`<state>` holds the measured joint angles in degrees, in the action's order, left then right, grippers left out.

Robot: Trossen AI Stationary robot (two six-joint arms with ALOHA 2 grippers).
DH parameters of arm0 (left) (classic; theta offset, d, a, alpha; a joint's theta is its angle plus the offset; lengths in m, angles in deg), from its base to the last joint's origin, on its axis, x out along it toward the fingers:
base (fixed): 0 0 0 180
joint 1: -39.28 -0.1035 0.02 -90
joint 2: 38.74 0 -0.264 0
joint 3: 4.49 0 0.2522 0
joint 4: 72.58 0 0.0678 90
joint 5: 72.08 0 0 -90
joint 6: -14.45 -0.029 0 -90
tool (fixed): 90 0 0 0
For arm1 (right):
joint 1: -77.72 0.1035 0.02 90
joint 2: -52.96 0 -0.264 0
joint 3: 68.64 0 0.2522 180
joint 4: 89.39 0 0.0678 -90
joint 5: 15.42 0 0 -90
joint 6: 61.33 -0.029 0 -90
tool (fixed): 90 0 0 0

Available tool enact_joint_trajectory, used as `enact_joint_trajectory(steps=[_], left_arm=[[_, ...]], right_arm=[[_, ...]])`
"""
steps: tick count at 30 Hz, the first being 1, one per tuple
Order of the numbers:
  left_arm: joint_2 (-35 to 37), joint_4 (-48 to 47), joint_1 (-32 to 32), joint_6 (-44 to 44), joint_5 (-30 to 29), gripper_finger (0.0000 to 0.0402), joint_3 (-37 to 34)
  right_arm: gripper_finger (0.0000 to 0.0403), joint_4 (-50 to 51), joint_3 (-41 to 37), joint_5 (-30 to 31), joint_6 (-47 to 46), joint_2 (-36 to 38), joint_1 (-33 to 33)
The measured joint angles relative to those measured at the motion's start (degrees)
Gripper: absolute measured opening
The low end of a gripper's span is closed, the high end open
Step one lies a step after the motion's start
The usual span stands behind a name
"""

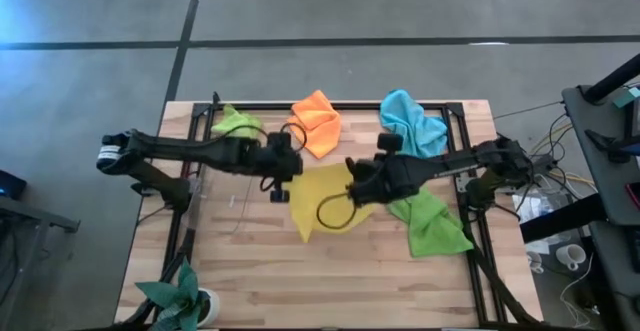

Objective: Fold microfiber towels
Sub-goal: Fold the yellow microfiber towel on the table

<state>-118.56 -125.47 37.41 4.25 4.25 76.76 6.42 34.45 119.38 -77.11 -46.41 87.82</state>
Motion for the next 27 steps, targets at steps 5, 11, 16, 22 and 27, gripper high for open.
enact_joint_trajectory(steps=[5, 11, 16, 22, 27], left_arm=[[0.75, -2.38, 0.12, -2.21, 4.04, 0.0000, 3.96], [1.78, -3.56, 4.57, -2.16, 11.65, 0.0000, 6.44], [1.48, -3.56, 10.71, 2.04, 10.25, 0.0000, 6.82], [1.52, -3.53, 19.80, 8.25, 10.09, 0.0000, 11.69], [1.54, -3.60, 21.75, 7.21, 9.93, 0.0000, 14.95]], right_arm=[[0.0008, -2.09, 2.35, -2.16, 6.90, 0.83, -0.26], [0.0008, -1.24, 9.14, -14.00, 8.78, 1.95, 2.67], [0.0008, 2.58, 16.07, -20.53, 6.61, 2.03, 8.00], [0.0008, 7.92, 24.95, -28.57, 0.97, 1.90, 16.40], [0.0008, 7.95, 27.93, -30.24, 0.96, 1.95, 18.74]])
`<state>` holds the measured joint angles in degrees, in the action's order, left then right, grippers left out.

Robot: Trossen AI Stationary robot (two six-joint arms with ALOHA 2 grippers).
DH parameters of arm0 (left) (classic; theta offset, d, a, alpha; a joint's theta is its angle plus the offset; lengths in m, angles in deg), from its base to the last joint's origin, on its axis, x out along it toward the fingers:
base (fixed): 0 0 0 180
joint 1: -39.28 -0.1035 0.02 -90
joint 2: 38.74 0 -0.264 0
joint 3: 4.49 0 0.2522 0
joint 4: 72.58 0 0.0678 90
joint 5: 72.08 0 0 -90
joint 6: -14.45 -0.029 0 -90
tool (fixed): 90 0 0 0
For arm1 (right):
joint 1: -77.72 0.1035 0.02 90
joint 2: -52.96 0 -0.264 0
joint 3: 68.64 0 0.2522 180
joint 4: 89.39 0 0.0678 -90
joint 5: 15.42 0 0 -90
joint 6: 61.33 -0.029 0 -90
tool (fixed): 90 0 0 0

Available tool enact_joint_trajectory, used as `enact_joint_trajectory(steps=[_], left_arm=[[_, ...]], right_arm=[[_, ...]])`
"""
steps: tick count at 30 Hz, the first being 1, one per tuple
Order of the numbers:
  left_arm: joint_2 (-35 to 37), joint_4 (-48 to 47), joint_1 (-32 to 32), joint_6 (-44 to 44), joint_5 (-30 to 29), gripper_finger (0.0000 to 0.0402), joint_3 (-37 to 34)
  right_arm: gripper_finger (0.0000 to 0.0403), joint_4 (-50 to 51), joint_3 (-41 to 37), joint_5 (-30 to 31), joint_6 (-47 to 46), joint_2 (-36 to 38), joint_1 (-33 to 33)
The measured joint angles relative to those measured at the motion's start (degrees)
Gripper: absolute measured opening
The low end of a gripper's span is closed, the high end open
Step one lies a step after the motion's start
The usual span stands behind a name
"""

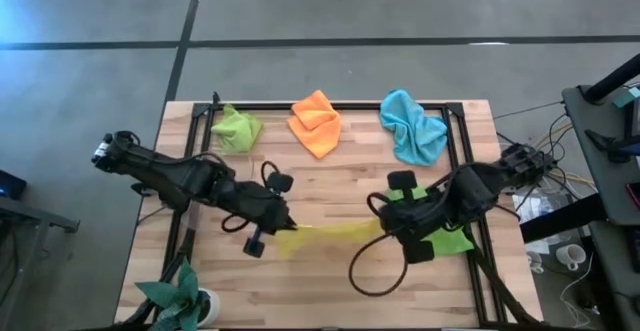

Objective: Fold microfiber towels
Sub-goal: Fold the yellow microfiber towel on the table

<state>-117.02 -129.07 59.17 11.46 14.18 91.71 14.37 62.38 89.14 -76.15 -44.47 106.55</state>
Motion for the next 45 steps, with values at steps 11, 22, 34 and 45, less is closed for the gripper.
enact_joint_trajectory(steps=[11, 22, 34, 45], left_arm=[[-2.59, 5.66, -14.62, -4.87, -2.60, 0.0000, -13.37], [-14.14, 11.25, -23.20, -11.05, -1.50, 0.0000, -16.94], [-14.73, 6.21, -24.66, -11.62, 0.78, 0.0000, -15.24], [-18.82, 9.89, -14.31, -3.15, 2.38, 0.0000, -15.64]], right_arm=[[0.0008, -6.44, -23.81, 15.66, 4.82, -0.02, -14.19], [0.0008, -35.08, -46.29, 17.91, 22.13, 0.52, -27.06], [0.0008, -39.15, -53.00, 12.78, 20.69, 6.19, -27.07], [0.0008, -40.40, -57.48, 6.22, 12.39, 4.75, -14.59]])
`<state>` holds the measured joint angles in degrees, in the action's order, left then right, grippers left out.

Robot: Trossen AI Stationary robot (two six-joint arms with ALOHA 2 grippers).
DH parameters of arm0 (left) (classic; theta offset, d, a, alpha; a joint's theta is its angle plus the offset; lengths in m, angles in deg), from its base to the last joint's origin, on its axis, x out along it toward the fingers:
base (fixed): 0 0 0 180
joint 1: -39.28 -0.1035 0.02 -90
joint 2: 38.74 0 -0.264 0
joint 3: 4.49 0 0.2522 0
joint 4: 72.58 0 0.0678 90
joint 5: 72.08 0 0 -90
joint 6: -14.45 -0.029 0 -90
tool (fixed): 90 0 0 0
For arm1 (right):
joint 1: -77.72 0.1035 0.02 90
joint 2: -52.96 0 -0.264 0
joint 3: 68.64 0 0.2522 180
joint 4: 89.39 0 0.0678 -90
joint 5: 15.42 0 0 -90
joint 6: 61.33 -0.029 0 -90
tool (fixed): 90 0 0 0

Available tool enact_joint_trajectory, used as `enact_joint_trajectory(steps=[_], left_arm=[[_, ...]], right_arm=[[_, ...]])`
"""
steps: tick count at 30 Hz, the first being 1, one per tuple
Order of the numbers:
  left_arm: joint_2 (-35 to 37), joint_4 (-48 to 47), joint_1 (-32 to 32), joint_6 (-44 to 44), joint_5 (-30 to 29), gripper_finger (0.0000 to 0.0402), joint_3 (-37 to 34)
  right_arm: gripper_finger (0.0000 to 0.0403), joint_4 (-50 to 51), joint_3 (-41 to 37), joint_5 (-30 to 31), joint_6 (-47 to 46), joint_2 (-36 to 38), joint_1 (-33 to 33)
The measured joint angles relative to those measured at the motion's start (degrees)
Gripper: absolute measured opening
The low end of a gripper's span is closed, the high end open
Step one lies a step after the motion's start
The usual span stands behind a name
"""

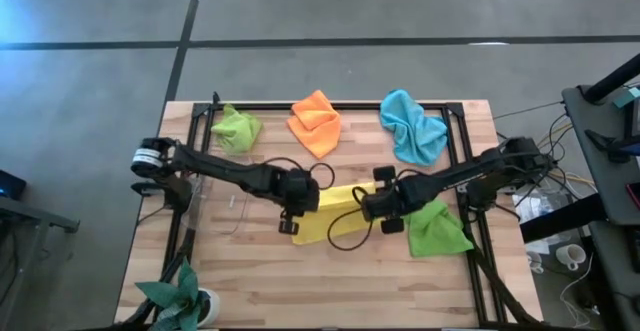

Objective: Fold microfiber towels
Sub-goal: Fold the yellow microfiber towel on the table

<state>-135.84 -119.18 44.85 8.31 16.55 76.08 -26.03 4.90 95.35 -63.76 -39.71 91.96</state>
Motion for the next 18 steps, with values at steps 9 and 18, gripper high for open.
enact_joint_trajectory(steps=[9, 18], left_arm=[[-6.29, 2.43, 3.52, 4.21, 0.28, 0.0000, 4.04], [-8.25, 2.30, 3.42, 5.79, 0.21, 0.0000, 6.08]], right_arm=[[0.0008, -0.38, -1.03, 0.33, -2.23, -0.16, 2.95], [0.0008, 4.54, 2.38, 11.11, -0.35, -0.03, 2.95]])
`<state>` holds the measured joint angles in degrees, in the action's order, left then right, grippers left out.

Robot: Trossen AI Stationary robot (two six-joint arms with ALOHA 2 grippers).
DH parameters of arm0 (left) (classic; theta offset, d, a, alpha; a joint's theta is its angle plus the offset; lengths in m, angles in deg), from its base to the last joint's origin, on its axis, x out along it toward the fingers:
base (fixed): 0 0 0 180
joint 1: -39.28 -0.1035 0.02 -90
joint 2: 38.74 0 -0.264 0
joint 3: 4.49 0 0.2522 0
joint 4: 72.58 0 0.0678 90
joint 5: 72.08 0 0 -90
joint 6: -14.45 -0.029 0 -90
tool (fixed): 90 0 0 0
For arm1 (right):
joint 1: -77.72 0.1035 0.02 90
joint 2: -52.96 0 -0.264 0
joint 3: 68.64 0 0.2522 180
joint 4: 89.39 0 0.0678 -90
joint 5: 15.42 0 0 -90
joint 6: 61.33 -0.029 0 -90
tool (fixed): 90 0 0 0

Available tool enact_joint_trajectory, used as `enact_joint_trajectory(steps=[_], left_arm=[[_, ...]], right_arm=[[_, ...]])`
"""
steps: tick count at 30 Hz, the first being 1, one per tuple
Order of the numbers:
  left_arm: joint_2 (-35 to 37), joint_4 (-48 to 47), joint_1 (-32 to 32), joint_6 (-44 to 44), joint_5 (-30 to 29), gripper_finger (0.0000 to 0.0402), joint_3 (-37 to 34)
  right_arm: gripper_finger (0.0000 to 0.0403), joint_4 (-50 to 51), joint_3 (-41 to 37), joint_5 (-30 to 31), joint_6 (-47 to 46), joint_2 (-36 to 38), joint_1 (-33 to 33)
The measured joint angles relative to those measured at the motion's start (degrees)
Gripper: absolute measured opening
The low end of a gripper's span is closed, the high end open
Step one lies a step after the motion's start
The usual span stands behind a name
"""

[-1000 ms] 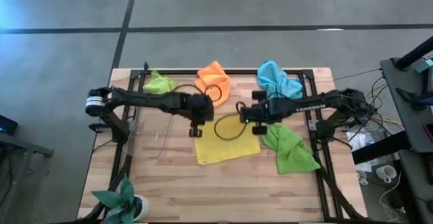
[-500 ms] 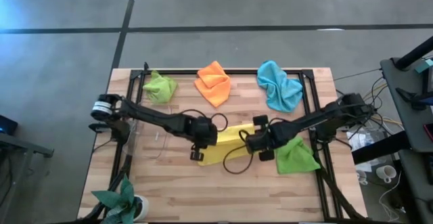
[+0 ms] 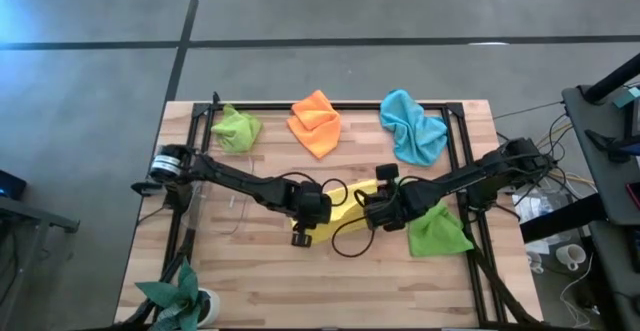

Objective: Fold microfiber towels
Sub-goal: Fold the yellow microfiber towel on the table

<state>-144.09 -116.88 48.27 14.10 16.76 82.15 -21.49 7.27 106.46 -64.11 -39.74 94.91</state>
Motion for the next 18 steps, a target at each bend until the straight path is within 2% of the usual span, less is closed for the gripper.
enact_joint_trajectory(steps=[4, 12, 16, 18], left_arm=[[0.25, 0.17, 0.00, 0.06, 0.60, 0.0000, -0.07], [-0.42, 5.58, 0.62, 1.27, 3.03, 0.0005, -1.39], [-0.06, 4.14, 0.71, 1.57, 7.18, 0.0046, -0.73], [0.47, 3.78, 0.72, 1.58, 8.75, 0.0077, -0.07]], right_arm=[[0.0008, -0.83, 0.65, -1.07, 2.02, -0.51, 0.08], [0.0010, -0.89, -0.57, -3.54, 0.04, -4.79, 1.17], [0.0038, -0.94, 0.27, -11.07, -0.38, -5.70, 1.37], [0.0063, -0.51, 0.99, -12.20, -0.59, -5.52, 1.33]])
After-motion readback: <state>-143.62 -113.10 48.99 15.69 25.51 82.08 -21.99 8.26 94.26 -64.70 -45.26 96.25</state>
